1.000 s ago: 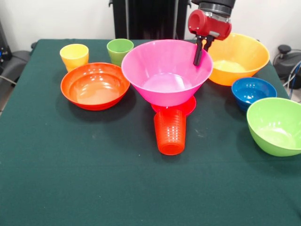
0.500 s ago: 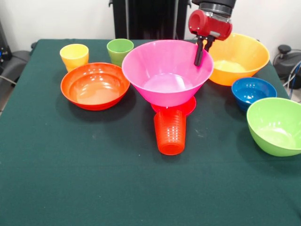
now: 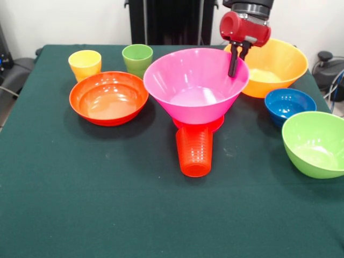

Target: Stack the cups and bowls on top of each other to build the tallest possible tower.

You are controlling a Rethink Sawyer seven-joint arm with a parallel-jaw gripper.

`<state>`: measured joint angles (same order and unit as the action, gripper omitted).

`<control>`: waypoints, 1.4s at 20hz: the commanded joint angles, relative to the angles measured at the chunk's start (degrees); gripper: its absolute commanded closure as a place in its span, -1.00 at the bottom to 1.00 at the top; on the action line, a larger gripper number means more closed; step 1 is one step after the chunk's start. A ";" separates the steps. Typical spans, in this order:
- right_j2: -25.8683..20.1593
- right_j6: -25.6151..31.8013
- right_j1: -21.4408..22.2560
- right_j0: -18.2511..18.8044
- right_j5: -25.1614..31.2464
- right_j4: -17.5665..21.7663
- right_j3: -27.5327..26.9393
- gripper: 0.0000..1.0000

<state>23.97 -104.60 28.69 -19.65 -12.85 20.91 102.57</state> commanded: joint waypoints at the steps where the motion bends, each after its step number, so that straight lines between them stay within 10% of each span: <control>1: -4.92 -8.95 -2.67 -0.52 -2.07 -2.63 0.39 1.00; 22: -8.30 -7.27 -1.19 2.38 7.87 -1.97 0.83 1.00; 23: -8.30 -7.22 -1.25 2.38 7.28 -1.74 0.77 -1.00; 28: -8.28 -7.04 -1.25 2.28 6.32 -1.23 0.74 -1.00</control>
<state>23.13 -104.60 28.69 -18.13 -11.48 20.73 102.57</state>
